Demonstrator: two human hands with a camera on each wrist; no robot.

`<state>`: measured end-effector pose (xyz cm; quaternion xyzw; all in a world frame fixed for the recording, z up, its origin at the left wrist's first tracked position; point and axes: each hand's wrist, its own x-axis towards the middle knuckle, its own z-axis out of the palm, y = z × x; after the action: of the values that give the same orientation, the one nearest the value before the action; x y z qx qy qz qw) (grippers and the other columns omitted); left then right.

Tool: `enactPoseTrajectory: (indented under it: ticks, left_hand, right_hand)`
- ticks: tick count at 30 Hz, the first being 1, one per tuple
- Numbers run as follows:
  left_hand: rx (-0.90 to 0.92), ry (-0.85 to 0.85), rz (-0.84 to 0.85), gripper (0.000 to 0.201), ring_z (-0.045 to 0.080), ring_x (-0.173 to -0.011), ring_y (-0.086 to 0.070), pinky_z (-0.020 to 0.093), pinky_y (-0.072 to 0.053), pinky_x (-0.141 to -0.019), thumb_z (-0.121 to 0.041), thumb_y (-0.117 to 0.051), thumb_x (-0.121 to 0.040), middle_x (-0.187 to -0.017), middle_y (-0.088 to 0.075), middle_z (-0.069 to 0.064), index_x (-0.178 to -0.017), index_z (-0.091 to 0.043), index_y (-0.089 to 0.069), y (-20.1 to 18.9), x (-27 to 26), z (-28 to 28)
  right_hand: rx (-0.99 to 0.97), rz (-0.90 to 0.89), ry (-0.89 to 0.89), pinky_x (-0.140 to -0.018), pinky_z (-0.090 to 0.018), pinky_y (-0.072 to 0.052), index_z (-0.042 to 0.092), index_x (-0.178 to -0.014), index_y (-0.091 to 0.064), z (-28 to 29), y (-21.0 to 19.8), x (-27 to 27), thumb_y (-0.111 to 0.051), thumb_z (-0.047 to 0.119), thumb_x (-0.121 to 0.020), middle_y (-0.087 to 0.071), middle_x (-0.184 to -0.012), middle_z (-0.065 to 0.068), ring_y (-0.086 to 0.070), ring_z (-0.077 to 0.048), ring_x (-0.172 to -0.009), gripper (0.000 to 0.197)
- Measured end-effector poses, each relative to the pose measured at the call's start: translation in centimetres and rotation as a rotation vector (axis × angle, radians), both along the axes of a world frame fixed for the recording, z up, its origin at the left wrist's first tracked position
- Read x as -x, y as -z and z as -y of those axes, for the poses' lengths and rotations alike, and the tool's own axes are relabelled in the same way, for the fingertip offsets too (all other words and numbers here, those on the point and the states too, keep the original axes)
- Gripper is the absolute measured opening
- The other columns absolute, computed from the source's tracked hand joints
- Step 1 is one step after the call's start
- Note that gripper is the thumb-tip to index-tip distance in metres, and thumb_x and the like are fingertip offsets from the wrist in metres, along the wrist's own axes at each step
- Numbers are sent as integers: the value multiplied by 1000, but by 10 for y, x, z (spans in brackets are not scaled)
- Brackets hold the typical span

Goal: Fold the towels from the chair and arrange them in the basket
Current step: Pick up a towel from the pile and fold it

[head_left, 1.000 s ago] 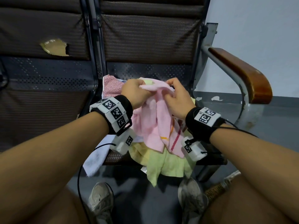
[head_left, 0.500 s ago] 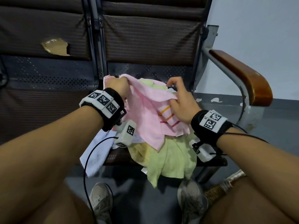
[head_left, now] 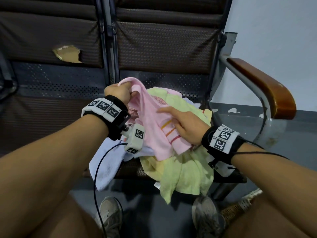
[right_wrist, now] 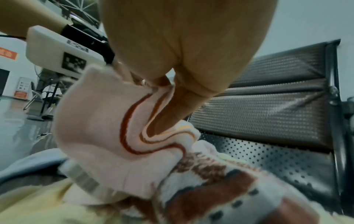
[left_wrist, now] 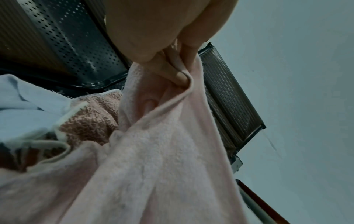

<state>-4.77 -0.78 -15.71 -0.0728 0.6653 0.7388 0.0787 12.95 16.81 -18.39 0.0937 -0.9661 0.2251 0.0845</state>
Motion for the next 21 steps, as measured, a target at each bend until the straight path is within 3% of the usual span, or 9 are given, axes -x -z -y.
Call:
enactPoseTrajectory:
  ticks: [2, 4, 7, 10, 12, 15, 17, 19, 21]
  left_hand:
    - [-4, -47, 16, 10, 27, -67, -72, 40, -63, -63, -15, -76, -74, -62, -70, 7, -72, -7, -71, -1, -3, 3]
    - [-56, -57, 34, 7, 29, -77, -73, 38, -63, -62, -12, -68, -80, -73, -70, 9, -78, -6, -69, -1, -4, 1]
    - [-157, 34, 57, 22, 20, -75, -68, 25, -57, -54, -10, -57, -90, -93, -66, 8, -110, -1, -62, -10, -11, -10]
    - [-277, 82, 65, 22, 29, -84, -72, 39, -63, -63, -6, -55, -88, -96, -68, 18, -104, 4, -66, -22, -31, -21]
    - [-284, 152, 66, 18, 35, -101, -69, 48, -60, -81, -7, -52, -88, -100, -67, 21, -97, 3, -66, -25, -42, -30]
    - [-270, 242, 68, 12, 27, -84, -70, 35, -62, -73, -12, -50, -94, -94, -67, 15, -86, -7, -58, -28, -54, -42]
    - [-253, 216, 49, 12, 26, -79, -69, 36, -62, -69, -12, -54, -93, -85, -66, 11, -83, -9, -59, -29, -54, -43]
    - [-172, 157, -19, 15, 31, -88, -71, 45, -61, -78, -12, -56, -90, -83, -67, 11, -78, -8, -65, -26, -43, -39]
    - [-137, 141, -41, 14, 24, -81, -69, 34, -62, -69, -15, -55, -94, -85, -64, 6, -82, -11, -60, -24, -32, -29]
  right_hand:
    - [-94, 100, 30, -85, -34, -51, 27, -114, -68, 2, 5, 1, -43, 3, -90, -73, -96, 10, -65, -12, -89, 42]
    - [-142, 188, 95, -87, -35, -51, 24, -96, -75, 6, 12, 3, -45, 10, -89, -75, -97, 3, -66, -19, -92, 34]
    - [-129, 202, 167, -75, -35, -55, 19, -79, -75, 20, 19, 7, -48, 31, -89, -74, -79, 3, -66, -19, -77, 31]
    - [-186, 235, 253, -52, -32, -41, 14, -53, -57, 38, 21, 12, -29, 77, -80, -56, -53, 0, -55, -21, -55, 74]
    - [-255, 275, 330, -52, -30, -35, 17, -54, -49, 47, 21, 18, -13, 87, -61, -49, -55, -2, -51, -24, -55, 79]
    - [-288, 283, 399, -61, -32, -47, 14, -70, -56, 47, 20, 27, -19, 83, -80, -61, -71, -5, -57, -26, -63, 79]
    - [-212, 224, 479, -65, -33, -46, 12, -76, -55, 39, 20, 32, -28, 58, -99, -64, -79, -9, -60, -30, -70, 58]
    - [-113, 177, 550, -66, -32, -41, 11, -78, -52, 29, 17, 34, -30, 43, -102, -57, -80, -12, -56, -31, -72, 46]
    - [-7, 101, 606, -64, -30, -35, 9, -76, -50, 14, 10, 33, -32, 35, -103, -52, -76, -11, -51, -29, -71, 41]
